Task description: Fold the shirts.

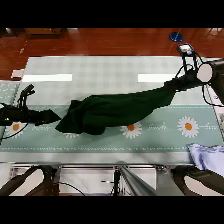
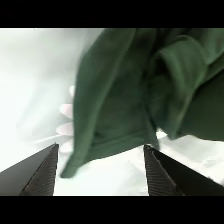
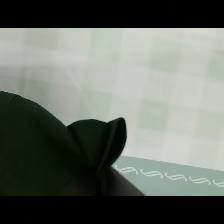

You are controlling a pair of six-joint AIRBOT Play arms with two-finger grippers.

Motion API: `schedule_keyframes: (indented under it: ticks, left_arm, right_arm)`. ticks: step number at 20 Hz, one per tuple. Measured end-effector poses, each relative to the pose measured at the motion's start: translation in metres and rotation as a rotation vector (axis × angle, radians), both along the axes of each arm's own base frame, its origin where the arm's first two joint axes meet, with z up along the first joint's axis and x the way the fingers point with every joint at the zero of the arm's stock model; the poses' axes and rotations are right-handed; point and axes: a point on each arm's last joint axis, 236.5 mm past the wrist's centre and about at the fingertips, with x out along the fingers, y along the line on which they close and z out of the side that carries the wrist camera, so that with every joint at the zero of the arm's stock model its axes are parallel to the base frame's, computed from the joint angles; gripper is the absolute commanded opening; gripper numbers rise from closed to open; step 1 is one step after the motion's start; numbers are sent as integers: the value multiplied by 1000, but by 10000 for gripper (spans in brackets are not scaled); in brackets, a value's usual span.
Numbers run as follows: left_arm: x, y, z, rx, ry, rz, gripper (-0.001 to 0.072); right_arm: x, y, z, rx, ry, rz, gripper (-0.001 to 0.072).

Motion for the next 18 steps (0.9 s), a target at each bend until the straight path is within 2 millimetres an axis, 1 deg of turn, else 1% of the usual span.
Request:
schedule_keyframes:
  ticks: [3, 4, 5, 6, 7, 10, 12, 13, 14, 15, 16, 17, 18]
  left_arm:
    - [-3, -13, -16, -8, 40, -64, 619]
    - [-6, -20, -22, -12, 57, -91, 608]
    - [-9, -27, -28, -16, 77, -121, 455]
    - [-10, -33, -33, -14, 88, -142, 160]
    - [-9, -38, -39, -9, 95, -156, 20]
    - [-4, -44, -49, 9, 99, -160, 17]
    - [6, -44, -43, 15, 78, -153, 16]
    - [14, -41, -33, 22, 45, -152, 16]
    - [25, -38, -18, 29, 0, -142, 16]
    - [39, -33, 5, 42, -66, -129, 16]
    - [54, -26, 31, 63, -146, -112, 15]
    - [72, -18, 67, 88, -252, -85, 15]
    - [84, -8, 107, 115, -355, -54, 16]
  right_arm:
    - [0, 1, 0, 4, 0, -1, 28]
    - [0, 1, 0, 5, 1, -1, 28]
    - [0, 1, 0, 5, 0, -1, 28]
    - [0, 1, 0, 6, 0, -2, 28]
    - [0, 1, 0, 8, 0, -5, 28]
    - [0, 1, 0, 12, -1, -12, 28]
    - [0, 1, 3, 11, -10, -13, 28]
    - [0, 0, 8, 9, -23, -14, 28]
    - [1, -2, 17, 3, -48, -14, 28]
    - [4, -4, 32, -1, -89, -15, 28]
    - [6, -8, 51, -12, -139, -18, 28]
    - [8, -12, 75, -22, -199, -23, 28]
    - [10, -17, 106, -34, -277, -29, 28]
